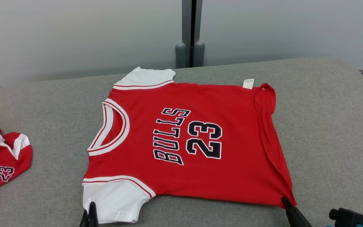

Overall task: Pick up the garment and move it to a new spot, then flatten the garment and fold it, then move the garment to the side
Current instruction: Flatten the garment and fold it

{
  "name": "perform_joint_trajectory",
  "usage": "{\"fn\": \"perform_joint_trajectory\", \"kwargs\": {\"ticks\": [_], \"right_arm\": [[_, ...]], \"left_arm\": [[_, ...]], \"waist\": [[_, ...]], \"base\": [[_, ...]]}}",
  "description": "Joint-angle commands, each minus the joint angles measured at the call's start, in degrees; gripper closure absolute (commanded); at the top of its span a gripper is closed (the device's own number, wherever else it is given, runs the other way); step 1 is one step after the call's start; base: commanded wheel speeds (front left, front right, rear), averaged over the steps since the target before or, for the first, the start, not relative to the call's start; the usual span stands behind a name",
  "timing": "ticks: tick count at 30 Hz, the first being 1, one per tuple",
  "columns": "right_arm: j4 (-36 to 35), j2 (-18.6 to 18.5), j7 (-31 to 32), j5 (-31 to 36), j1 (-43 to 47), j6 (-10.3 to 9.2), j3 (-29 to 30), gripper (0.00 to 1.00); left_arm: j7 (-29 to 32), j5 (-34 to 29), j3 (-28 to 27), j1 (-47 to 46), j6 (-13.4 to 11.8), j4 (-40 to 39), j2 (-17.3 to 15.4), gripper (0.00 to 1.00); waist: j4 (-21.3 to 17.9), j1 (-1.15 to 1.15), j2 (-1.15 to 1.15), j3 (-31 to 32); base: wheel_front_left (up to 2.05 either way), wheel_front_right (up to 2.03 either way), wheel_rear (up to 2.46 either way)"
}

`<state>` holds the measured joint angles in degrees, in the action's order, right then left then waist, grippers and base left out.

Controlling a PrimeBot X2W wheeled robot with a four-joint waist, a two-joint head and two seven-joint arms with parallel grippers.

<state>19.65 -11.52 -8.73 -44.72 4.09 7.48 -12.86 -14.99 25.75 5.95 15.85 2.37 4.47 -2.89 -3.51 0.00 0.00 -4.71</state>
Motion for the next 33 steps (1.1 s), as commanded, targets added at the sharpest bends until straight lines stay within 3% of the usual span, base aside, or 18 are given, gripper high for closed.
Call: {"fn": "perform_joint_trajectory", "kwargs": {"ticks": [1,14,33], "right_arm": [[-1.3,0.6,0.9,0.9,0.5,0.03,0.9,1.00],[-3.9,3.4,6.1,0.8,-1.8,0.03,3.2,1.00],[-4.0,2.7,7.7,-0.2,-7.9,0.03,2.4,1.00]], "left_arm": [[-0.3,0.3,-0.4,-0.5,0.6,0.2,0.0,1.00],[-0.3,-1.7,0.4,-9.7,4.1,5.5,-3.2,1.00],[0.5,-2.8,3.4,-26.0,5.0,14.0,-9.0,1.00]], "waist": [[-0.2,0.00,0.00,-0.1],[-2.0,0.00,0.00,-0.9],[-4.3,0.00,0.00,-4.7]], "base": [[0.00,0.00,0.00],[0.00,0.00,0.00],[0.00,0.00,0.00]]}}
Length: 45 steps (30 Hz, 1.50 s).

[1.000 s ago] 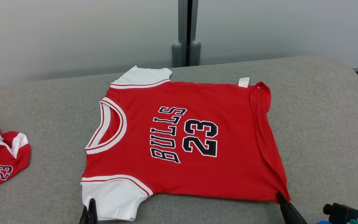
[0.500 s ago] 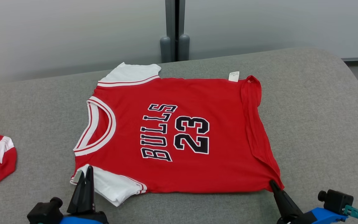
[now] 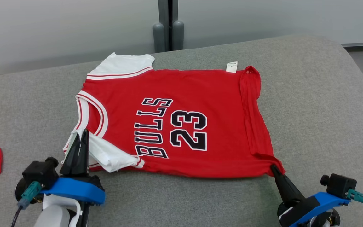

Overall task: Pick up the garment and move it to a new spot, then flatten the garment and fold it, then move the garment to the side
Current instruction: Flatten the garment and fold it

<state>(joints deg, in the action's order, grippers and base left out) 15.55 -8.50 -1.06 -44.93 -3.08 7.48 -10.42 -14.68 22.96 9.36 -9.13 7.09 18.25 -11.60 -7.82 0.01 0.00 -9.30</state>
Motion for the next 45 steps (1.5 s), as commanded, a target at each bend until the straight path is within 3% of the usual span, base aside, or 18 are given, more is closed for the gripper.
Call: {"fn": "perform_joint_trajectory", "kwargs": {"ticks": [1,17,18,19,20,21,33,45], "right_arm": [[0.3,-0.2,0.1,0.0,-1.3,0.03,-0.1,1.00],[7.5,-0.9,-0.9,0.9,-11.9,0.03,-2.8,1.00],[8.0,-0.9,-1.2,1.0,-12.4,0.03,-2.9,0.65],[8.5,-1.1,-1.4,1.2,-12.7,0.03,-3.1,0.04],[8.8,-1.2,-1.8,1.4,-13.0,0.03,-3.4,0.00],[9.2,-1.5,-2.3,1.9,-13.2,0.03,-3.6,0.00],[11.3,-4.8,-6.6,7.7,-9.5,0.03,-3.3,0.00],[16.8,-3.5,-5.4,11.3,-13.2,0.03,-3.2,0.00]], "left_arm": [[0.3,-0.1,0.3,-2.0,0.3,0.9,-0.7,1.00],[0.0,1.9,4.5,-15.7,0.6,15.0,-3.1,1.00],[-0.1,2.1,4.6,-16.2,0.6,16.0,-3.3,1.00],[-0.2,1.9,4.6,-16.7,0.6,16.7,-3.3,0.82],[-0.2,1.8,4.6,-17.1,0.6,17.4,-3.3,0.37],[-0.3,1.5,4.7,-17.3,0.6,18.0,-3.1,0.00],[-0.6,-0.5,0.2,-11.2,0.5,16.3,-2.1,0.00],[-0.6,-3.0,0.1,-9.8,0.4,21.7,-3.0,0.00]], "waist": [[0.0,-0.01,0.00,-0.4],[-1.1,-0.01,0.00,-4.2],[-1.1,-0.01,0.00,-4.3],[-1.1,-0.01,0.00,-4.3],[-1.1,-0.01,0.00,-4.3],[-1.0,-0.01,0.00,-4.2],[0.2,-0.01,0.00,-2.3],[0.6,-0.01,0.00,-3.4]], "base": [[0.00,0.00,0.00],[0.00,0.00,0.00],[0.00,0.00,0.00],[0.00,0.00,0.00],[0.00,0.00,0.00],[0.00,0.00,0.00],[0.00,0.00,0.00],[0.00,0.00,0.00]]}}
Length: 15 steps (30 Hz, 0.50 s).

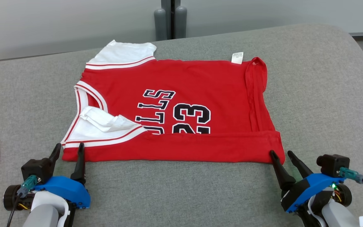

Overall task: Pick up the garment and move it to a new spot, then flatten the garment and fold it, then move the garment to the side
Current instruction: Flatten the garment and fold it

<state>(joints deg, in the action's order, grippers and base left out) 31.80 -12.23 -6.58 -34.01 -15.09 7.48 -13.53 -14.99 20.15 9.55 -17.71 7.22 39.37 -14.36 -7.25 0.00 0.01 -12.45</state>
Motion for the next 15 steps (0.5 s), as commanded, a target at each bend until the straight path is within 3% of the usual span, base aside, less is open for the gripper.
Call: {"fn": "perform_joint_trajectory", "kwargs": {"ticks": [1,12,13,14,15], "right_arm": [[1.2,0.3,0.3,0.6,-1.6,0.03,-0.3,0.00],[8.2,2.5,0.2,0.8,-5.4,0.03,-3.1,0.00],[8.6,2.8,0.2,0.6,-5.5,0.03,-3.4,0.04],[9.0,3.0,0.1,0.4,-5.6,0.03,-3.8,0.56],[9.3,3.2,-0.2,0.0,-5.7,0.03,-4.1,0.68]], "left_arm": [[-0.3,-0.3,-0.1,-1.7,0.1,1.3,-0.1,0.00],[0.0,0.5,0.9,-4.5,0.2,10.2,0.4,0.00],[0.0,0.6,1.1,-4.7,0.2,11.0,0.5,0.12],[0.0,0.9,1.4,-4.9,0.3,11.6,0.7,0.58],[0.0,1.0,1.6,-5.1,0.3,12.0,0.7,0.71]], "waist": [[0.0,0.00,-0.01,-0.5],[-0.5,0.00,-0.01,-1.9],[-0.4,0.00,-0.01,-1.9],[-0.3,0.00,-0.01,-1.9],[-0.3,0.00,-0.01,-1.8]], "base": [[0.00,0.00,0.00],[0.00,0.00,0.00],[0.00,0.00,0.00],[0.00,0.00,0.00],[0.00,0.00,0.00]]}}
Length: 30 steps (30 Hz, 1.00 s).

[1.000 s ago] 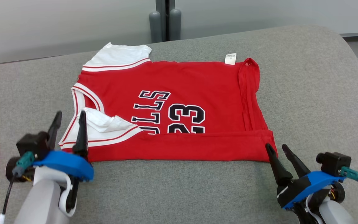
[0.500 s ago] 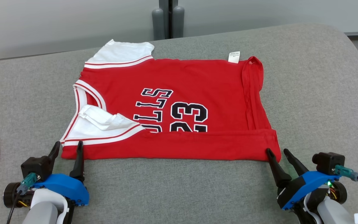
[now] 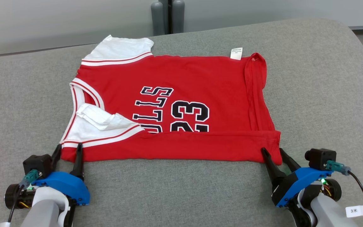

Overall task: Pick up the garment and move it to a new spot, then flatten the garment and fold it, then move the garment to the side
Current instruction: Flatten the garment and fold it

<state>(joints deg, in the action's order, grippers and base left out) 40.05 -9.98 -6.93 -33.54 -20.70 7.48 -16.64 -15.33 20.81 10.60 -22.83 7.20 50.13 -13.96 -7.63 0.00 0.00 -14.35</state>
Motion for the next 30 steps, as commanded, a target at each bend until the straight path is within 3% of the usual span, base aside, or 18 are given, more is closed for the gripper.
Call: {"fn": "perform_joint_trajectory", "kwargs": {"ticks": [1,2,12,30], "right_arm": [[1.2,1.0,-0.3,-0.6,-0.2,0.03,-1.3,0.92],[1.3,1.1,-0.7,-1.0,-0.3,0.03,-1.5,1.00],[2.1,-0.3,-3.9,-3.6,1.0,0.03,-2.9,1.00],[-3.6,-4.0,-4.3,-6.7,12.7,0.03,-3.3,1.00]], "left_arm": [[0.3,0.6,0.7,-0.1,0.3,1.3,0.4,1.00],[0.3,0.9,0.7,-0.1,0.4,1.2,0.5,1.00],[0.2,2.8,-0.1,2.9,0.2,-3.6,0.9,1.00],[0.2,0.7,-2.7,22.8,-0.9,-18.6,5.2,1.00]], "waist": [[0.2,0.00,0.00,0.2],[0.3,0.00,0.00,0.4],[1.4,0.00,0.00,4.3],[6.7,0.00,0.00,13.9]], "base": [[0.00,0.00,0.00],[0.00,0.00,0.00],[0.00,0.00,0.00],[0.00,0.00,0.00]]}}
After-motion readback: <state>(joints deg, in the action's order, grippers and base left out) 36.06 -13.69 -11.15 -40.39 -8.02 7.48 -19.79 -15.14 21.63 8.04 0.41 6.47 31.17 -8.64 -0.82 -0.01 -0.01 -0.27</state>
